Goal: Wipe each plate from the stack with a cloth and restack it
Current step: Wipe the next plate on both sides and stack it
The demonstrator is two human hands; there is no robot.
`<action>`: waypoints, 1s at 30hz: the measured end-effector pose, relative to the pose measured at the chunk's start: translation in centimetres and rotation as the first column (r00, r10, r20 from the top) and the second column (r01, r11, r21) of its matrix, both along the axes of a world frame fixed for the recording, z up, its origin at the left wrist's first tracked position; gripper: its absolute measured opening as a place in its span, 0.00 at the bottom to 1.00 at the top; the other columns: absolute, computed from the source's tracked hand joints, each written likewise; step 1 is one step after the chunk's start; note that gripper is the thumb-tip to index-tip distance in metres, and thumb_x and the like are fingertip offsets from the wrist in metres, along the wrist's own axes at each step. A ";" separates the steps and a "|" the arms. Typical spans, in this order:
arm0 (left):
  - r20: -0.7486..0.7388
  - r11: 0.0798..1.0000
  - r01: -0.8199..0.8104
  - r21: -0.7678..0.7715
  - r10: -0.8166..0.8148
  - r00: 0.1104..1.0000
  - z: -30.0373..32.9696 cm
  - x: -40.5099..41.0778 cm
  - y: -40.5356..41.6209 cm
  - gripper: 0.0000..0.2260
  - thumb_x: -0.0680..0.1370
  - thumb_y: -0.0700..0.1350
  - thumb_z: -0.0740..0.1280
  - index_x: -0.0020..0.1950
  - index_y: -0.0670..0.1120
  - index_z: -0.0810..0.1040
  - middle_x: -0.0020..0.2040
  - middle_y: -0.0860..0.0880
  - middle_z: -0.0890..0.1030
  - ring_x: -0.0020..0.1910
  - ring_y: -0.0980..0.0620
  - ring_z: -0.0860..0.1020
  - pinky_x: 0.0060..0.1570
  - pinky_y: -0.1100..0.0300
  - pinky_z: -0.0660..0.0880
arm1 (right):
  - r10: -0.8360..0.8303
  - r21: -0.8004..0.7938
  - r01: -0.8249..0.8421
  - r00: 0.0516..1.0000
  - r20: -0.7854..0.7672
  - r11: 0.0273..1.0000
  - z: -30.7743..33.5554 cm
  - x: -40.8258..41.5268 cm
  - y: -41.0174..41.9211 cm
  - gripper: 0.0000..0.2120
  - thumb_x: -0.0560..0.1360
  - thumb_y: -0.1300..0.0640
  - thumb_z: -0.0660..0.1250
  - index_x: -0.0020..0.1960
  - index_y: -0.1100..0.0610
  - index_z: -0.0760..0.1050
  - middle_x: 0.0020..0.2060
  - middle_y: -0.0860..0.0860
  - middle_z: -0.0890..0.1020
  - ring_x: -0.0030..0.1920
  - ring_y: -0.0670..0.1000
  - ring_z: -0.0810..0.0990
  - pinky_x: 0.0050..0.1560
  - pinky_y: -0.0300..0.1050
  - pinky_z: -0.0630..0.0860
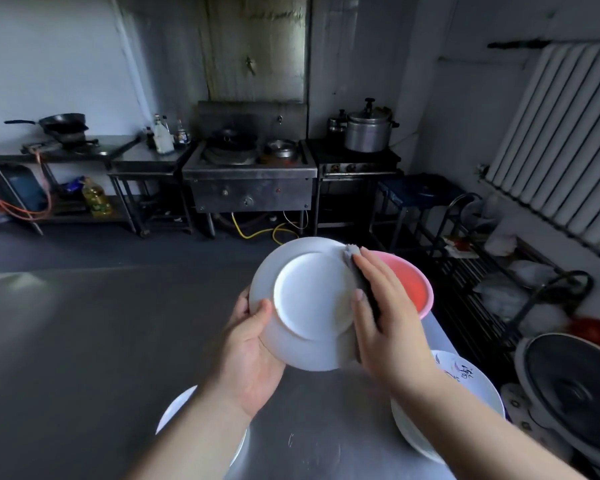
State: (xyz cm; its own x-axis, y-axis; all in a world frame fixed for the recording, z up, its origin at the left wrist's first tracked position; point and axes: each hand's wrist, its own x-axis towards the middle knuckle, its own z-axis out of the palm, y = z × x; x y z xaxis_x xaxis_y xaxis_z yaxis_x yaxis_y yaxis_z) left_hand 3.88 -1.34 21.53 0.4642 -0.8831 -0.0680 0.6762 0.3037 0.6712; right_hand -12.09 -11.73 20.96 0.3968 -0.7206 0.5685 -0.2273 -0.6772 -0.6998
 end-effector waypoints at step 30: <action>0.053 0.993 0.109 -0.054 -0.106 0.993 -0.6 0.2 1.3 0.17 0.84 0.38 0.58 0.73 0.47 0.71 0.70 0.43 0.80 0.65 0.41 0.82 0.52 0.43 0.82 | 0.058 0.045 -0.062 0.995 0.078 0.997 -3.1 1.3 2.2 0.29 0.87 0.48 0.53 0.86 0.53 0.52 0.85 0.44 0.53 0.82 0.54 0.61 0.78 0.59 0.65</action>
State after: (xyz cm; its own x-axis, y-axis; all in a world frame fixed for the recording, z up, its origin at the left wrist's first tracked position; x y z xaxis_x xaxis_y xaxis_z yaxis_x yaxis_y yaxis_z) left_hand 4.09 -0.02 20.97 0.3680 -0.9298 0.0044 0.6733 0.2697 0.6884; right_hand -10.81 -9.55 17.85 0.3965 -0.7235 0.5651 -0.1314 -0.6539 -0.7451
